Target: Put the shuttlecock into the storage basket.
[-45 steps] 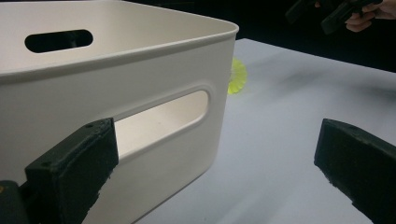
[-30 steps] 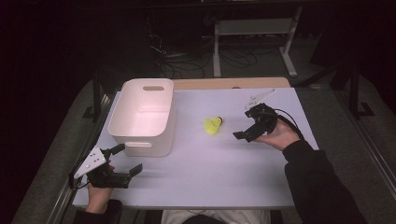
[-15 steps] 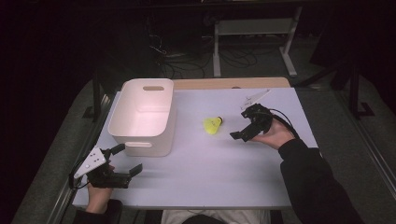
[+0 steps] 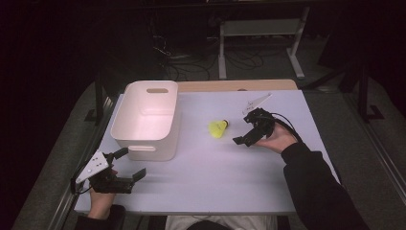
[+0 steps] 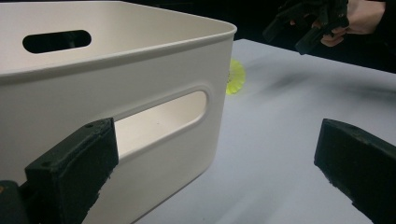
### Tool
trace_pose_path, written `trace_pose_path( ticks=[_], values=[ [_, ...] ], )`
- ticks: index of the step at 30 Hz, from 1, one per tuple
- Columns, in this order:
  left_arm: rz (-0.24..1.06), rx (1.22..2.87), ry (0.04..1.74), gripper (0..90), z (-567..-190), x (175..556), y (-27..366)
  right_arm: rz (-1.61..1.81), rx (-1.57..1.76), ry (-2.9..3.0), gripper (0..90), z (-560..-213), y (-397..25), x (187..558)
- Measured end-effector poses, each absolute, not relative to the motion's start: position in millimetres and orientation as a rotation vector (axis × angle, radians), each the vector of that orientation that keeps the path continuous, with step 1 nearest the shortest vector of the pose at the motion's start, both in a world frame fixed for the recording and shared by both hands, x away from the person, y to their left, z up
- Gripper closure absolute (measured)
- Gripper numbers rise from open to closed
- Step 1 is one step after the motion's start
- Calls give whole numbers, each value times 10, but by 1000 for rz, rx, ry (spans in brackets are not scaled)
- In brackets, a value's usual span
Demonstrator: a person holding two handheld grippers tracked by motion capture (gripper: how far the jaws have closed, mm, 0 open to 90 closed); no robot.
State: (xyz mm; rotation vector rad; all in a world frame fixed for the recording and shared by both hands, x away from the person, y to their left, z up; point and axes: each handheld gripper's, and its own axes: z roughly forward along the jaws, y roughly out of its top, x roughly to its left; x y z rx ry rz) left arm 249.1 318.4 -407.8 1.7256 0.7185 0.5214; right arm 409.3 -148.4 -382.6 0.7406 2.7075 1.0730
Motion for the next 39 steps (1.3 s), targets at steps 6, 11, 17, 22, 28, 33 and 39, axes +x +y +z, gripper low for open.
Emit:
trace_pose_path(
  ticks=[6, 11, 17, 22, 28, 33, 39],
  values=[
    [521, 1726, 719, 0, -4079, 2491, 3183, 1069, 741, 2716, 0, -3867, -1461, 4119],
    [520, 1726, 718, 0, -4078, 2490, 3183, 1063, 749, 2723, 0, -3896, -1446, 4136],
    [520, 1726, 718, 0, -4078, 2490, 3183, 1063, 748, 2727, 0, -3929, -1432, 4162],
    [520, 1727, 717, 0, -4078, 2491, 3183, 1053, 754, 2742, 0, -3984, -1406, 4195],
    [519, 1726, 717, 0, -4078, 2489, 3183, 1060, 743, 2761, 57, -4010, -1395, 4218],
    [519, 1726, 717, 0, -4078, 2488, 3184, 1066, 734, 2772, 126, -4030, -1388, 4248],
    [518, 1725, 717, 0, -4078, 2488, 3183, 1057, 728, 2776, 171, -4051, -1394, 4276]
  ],
)
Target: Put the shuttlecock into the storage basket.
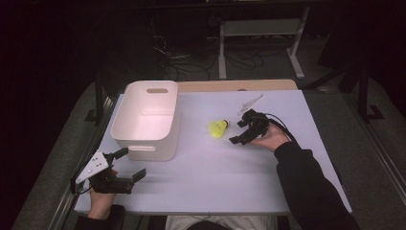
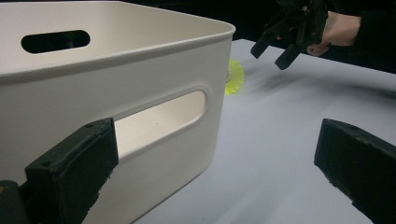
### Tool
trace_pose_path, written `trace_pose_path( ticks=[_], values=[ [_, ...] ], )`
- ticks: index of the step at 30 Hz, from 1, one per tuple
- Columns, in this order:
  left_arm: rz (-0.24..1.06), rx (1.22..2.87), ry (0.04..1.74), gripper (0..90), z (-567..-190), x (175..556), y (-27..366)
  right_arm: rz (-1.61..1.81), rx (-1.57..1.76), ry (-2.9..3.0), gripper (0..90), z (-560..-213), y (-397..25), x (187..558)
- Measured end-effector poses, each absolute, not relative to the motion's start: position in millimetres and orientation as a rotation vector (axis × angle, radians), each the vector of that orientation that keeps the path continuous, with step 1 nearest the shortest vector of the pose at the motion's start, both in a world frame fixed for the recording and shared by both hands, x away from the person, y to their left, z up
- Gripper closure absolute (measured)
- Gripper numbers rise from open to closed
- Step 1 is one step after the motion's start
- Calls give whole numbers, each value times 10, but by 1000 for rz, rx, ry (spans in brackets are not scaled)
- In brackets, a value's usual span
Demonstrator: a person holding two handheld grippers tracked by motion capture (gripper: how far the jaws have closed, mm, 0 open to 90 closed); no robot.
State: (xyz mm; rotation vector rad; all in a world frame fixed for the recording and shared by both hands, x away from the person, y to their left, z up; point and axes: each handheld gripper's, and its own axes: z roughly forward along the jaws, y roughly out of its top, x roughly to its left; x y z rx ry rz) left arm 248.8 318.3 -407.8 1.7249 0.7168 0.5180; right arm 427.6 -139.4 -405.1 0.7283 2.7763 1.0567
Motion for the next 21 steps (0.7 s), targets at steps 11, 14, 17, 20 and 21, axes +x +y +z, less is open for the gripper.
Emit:
trace_pose_path(
  ticks=[11, 14, 17, 20, 21],
  values=[
    [517, 1725, 716, 0, -4077, 2486, 3184, 1023, 637, 2839, 373, -4066, -1289, 4294],
    [517, 1723, 717, 0, -4078, 2486, 3184, 1016, 626, 2841, 406, -4070, -1263, 4300],
    [517, 1724, 716, 0, -4077, 2485, 3185, 998, 599, 2859, 511, -4067, -1221, 4324],
    [517, 1722, 716, 0, -4077, 2485, 3185, 982, 589, 2863, 573, -4064, -1200, 4331],
    [517, 1722, 716, 0, -4077, 2485, 3185, 981, 579, 2864, 619, -4066, -1186, 4339]
  ],
)
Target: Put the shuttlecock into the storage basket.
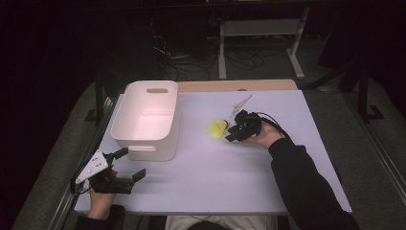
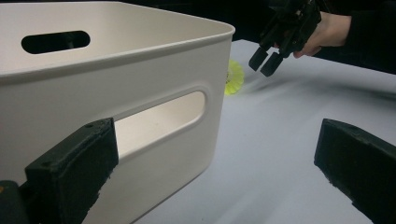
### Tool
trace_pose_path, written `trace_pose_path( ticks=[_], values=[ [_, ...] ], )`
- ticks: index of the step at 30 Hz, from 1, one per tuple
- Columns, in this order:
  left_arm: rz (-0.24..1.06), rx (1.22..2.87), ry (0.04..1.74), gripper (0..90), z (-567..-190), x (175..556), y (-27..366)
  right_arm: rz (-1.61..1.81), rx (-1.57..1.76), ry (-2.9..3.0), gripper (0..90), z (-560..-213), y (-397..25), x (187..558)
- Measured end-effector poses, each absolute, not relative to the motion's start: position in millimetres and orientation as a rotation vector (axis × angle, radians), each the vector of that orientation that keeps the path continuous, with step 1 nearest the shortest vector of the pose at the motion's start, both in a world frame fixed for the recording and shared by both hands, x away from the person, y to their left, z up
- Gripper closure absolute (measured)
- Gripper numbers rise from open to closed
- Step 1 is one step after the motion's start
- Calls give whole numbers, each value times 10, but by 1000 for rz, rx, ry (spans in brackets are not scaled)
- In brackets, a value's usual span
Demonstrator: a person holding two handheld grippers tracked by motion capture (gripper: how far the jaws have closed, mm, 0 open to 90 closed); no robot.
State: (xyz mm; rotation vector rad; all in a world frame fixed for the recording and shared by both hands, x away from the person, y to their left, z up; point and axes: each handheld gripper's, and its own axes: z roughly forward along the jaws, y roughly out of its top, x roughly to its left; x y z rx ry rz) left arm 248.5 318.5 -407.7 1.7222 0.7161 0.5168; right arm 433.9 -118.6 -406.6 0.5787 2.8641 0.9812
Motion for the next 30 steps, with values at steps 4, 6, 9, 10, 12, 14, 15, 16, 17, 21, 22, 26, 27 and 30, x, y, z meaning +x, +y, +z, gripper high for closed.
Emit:
trace_pose_path(
  ticks=[4, 6, 9, 10, 12, 14, 15, 16, 17, 21, 22, 26, 27, 30],
  values=[
    [517, 1721, 717, 0, -4077, 2484, 3185, 957, 565, 2871, 695, -4075, -1156, 4355],
    [517, 1722, 716, 0, -4077, 2484, 3185, 941, 564, 2879, 745, -4084, -1132, 4365],
    [517, 1722, 716, 0, -4077, 2485, 3185, 914, 580, 2883, 828, -4097, -1099, 4380],
    [517, 1723, 716, 0, -4077, 2485, 3186, 887, 592, 2893, 874, -4106, -1079, 4394],
    [517, 1721, 716, 0, -4077, 2484, 3185, 877, 599, 2895, 885, -4118, -1061, 4409],
    [517, 1721, 716, 0, -4077, 2483, 3186, 874, 597, 2895, 886, -4125, -1055, 4422],
    [516, 1721, 716, 0, -4077, 2483, 3186, 864, 605, 2897, 887, -4129, -1046, 4430],
    [516, 1721, 716, 0, -4077, 2484, 3185, 861, 607, 2899, 887, -4133, -1042, 4437],
    [516, 1721, 716, 0, -4077, 2483, 3185, 855, 617, 2900, 887, -4139, -1035, 4446],
    [516, 1721, 716, 0, -4077, 2483, 3186, 844, 637, 2912, 888, -4174, -1028, 4484],
    [515, 1721, 716, 0, -4077, 2483, 3185, 849, 644, 2914, 888, -4186, -1028, 4495],
    [516, 1720, 717, 0, -4077, 2483, 3186, 856, 673, 2921, 888, -4213, -1034, 4540],
    [516, 1721, 717, 0, -4077, 2483, 3186, 867, 684, 2920, 888, -4213, -1035, 4557],
    [516, 1721, 716, 0, -4077, 2484, 3186, 859, 684, 2922, 889, -4209, -1022, 4574]
  ],
)
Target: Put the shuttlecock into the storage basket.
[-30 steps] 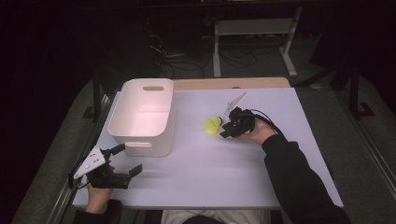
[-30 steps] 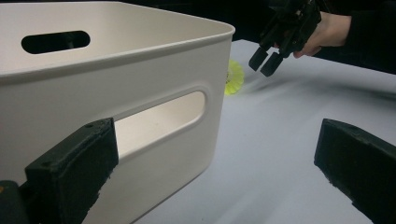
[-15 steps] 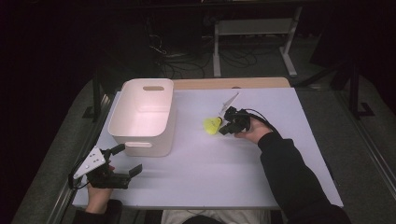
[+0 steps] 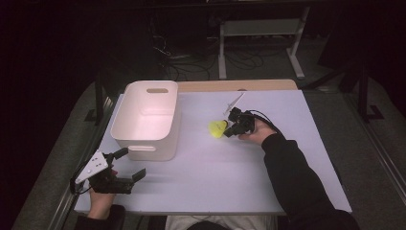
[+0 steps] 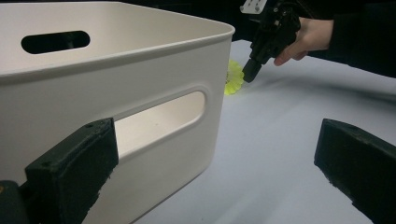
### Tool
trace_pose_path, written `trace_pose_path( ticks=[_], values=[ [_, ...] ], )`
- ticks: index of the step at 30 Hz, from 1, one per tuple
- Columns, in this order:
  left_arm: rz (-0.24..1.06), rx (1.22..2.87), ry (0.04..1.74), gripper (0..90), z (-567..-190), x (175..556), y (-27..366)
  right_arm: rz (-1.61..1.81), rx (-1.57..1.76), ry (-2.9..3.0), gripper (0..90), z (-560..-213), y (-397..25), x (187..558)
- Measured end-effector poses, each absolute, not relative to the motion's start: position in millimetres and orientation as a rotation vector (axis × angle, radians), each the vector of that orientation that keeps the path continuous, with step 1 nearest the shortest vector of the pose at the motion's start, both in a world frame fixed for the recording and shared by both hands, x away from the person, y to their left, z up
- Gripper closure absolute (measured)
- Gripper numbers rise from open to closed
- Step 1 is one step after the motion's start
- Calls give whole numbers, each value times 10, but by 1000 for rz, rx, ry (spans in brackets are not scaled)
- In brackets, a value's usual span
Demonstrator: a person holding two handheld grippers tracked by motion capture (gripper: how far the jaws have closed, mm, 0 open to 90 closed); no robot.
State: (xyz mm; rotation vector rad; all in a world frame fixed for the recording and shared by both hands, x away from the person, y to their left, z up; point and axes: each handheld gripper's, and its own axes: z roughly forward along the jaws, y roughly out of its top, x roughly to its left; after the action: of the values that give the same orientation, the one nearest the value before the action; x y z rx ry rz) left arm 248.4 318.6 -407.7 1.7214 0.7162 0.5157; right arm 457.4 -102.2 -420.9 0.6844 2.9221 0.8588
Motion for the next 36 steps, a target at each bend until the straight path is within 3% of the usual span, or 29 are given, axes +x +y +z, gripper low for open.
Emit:
trace_pose_path(
  ticks=[36],
  values=[
    [516, 1719, 714, 0, -4075, 2479, 3191, 832, 640, 2905, 889, -4207, -769, 4691]
  ],
)
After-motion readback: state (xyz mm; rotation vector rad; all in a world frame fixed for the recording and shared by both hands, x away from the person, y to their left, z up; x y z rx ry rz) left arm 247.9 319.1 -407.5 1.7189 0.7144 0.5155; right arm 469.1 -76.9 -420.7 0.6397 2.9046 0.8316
